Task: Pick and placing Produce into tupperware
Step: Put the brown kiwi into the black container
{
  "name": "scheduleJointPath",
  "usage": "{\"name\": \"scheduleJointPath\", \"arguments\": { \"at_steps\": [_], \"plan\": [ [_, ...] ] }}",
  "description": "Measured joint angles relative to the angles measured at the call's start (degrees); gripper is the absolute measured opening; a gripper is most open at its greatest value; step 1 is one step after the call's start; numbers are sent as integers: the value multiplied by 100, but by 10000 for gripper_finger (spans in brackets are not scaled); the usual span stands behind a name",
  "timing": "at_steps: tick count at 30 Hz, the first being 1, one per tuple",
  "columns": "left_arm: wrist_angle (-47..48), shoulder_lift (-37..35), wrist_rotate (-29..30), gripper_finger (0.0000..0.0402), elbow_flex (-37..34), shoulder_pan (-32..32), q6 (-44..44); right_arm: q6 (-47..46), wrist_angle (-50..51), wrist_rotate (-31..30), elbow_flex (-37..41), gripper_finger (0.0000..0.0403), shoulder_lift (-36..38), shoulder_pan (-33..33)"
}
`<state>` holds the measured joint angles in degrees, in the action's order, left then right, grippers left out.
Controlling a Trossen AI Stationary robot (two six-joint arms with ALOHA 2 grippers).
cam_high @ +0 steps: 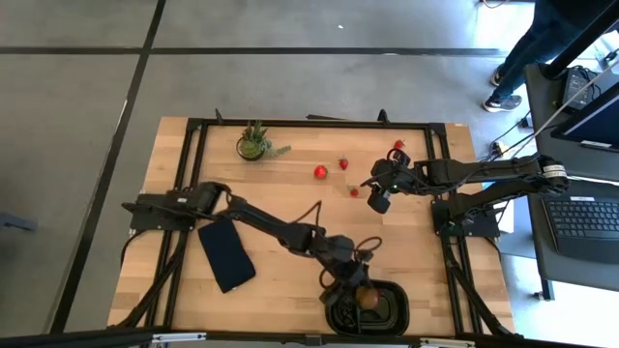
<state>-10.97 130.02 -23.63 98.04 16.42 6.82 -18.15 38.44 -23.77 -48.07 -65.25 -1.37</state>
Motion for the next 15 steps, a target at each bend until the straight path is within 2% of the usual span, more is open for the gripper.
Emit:
{"name": "scheduleJointPath", "arguments": {
  "at_steps": [10,15],
  "plan": [
    [-40,829,8,240,540,192,-145,-260,9,4,0,226,0,0],
    [-73,1017,5,240,681,129,-375,-262,15,7,0,226,0,0]
  ]
}}
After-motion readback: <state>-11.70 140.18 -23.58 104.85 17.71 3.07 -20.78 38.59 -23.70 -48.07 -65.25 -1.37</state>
